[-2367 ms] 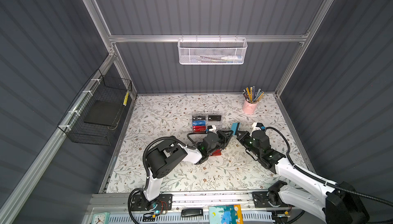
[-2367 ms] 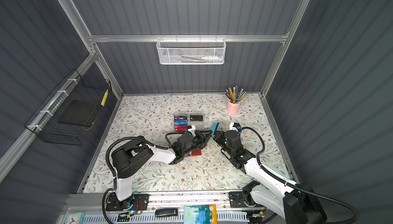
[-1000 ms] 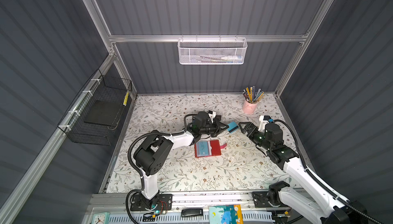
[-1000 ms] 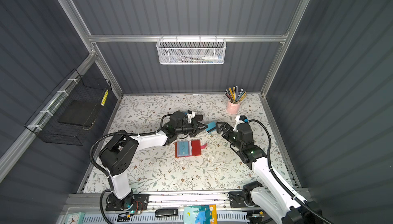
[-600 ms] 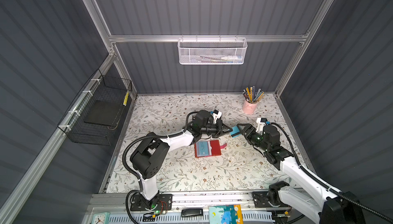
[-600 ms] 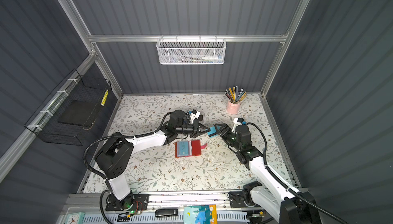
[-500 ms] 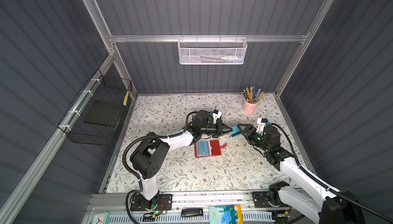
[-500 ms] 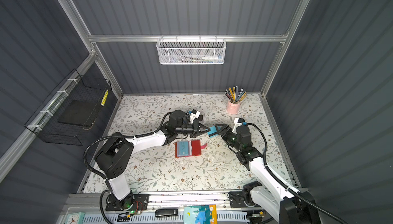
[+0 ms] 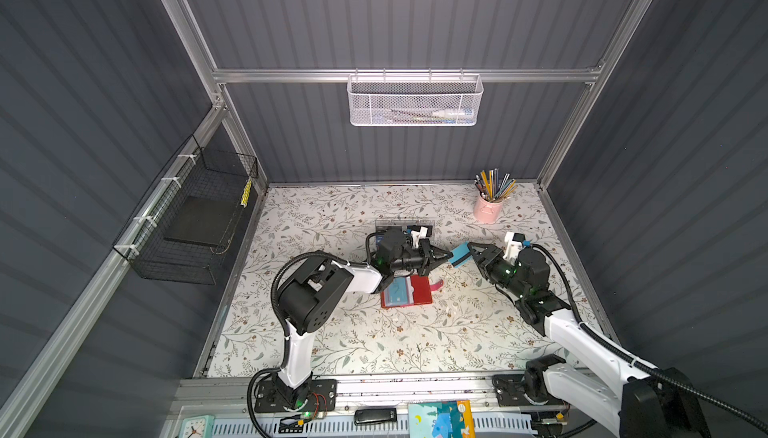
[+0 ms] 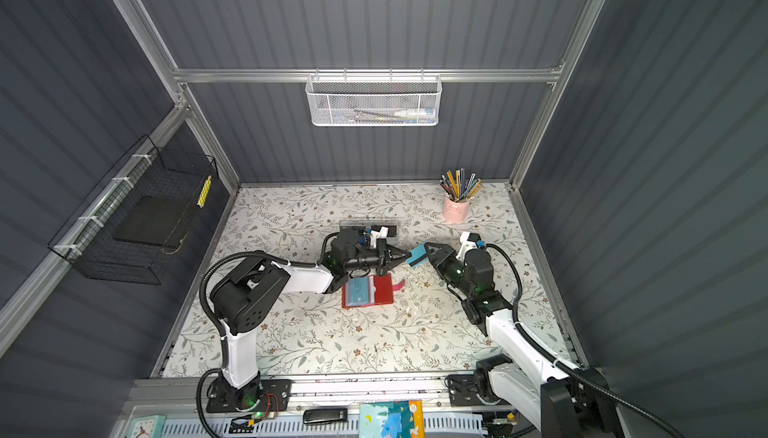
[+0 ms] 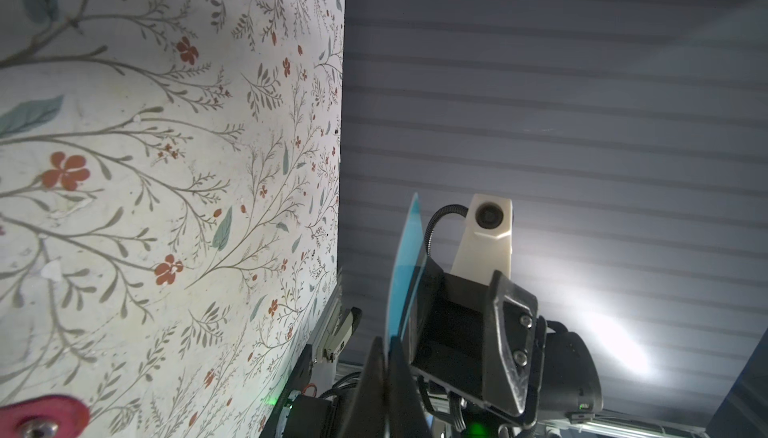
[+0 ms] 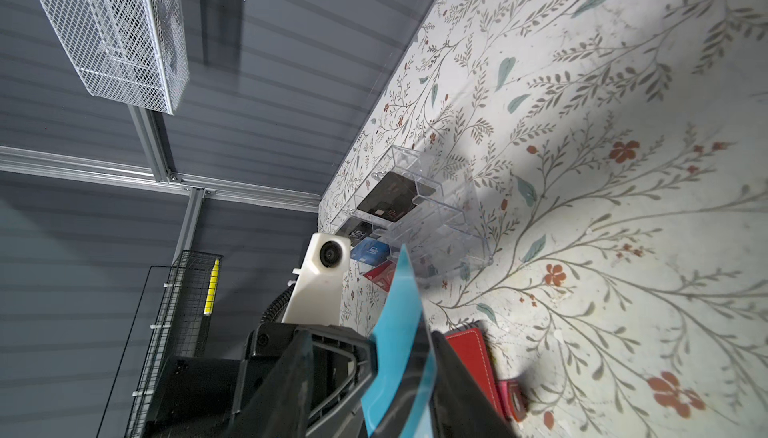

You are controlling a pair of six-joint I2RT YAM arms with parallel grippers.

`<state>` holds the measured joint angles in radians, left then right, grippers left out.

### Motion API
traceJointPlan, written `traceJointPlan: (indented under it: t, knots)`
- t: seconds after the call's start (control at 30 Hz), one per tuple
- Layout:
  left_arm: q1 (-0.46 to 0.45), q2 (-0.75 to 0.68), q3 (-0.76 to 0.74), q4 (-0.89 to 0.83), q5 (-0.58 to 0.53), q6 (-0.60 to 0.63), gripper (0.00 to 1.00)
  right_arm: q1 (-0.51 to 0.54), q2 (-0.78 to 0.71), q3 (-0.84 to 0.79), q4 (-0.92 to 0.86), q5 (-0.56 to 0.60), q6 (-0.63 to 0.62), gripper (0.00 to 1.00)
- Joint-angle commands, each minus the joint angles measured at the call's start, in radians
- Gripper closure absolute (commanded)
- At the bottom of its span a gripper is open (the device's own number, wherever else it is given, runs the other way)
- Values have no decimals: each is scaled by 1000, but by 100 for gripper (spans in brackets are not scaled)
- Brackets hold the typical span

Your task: Take the credit cards out of the card holder

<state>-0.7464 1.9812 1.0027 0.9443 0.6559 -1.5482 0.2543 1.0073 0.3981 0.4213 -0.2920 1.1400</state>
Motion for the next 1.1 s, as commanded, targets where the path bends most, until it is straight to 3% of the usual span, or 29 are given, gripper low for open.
traceJointPlan:
  t: [0.0,0.3,0.47,0.57,0.77,0.87,0.93,1.07]
  knots:
    - [4,-10,-4,78,-22,-57,100,-9,-4,-5,61,-22,6,59]
    - [4,-3,6,81,-24,-68,100,-24,14,2,64,-34,0,78]
    - [4,3,11,82,-25,-72,100,-26,25,11,56,-34,-2,93]
    - [4,1,7,63,-32,-57,89,-26,27,13,52,-34,1,100]
    - [9,-18,11,-37,-58,9,52,-27,13,27,-5,-16,-9,100]
    - [15,-58,5,-133,-98,77,28,-26,-7,25,-28,11,-7,100]
    - [17,-102,-7,-212,-151,122,1,-27,-22,18,-22,38,8,100]
    - [-12,-168,-38,-275,-287,133,0,-19,-55,14,-36,135,19,100]
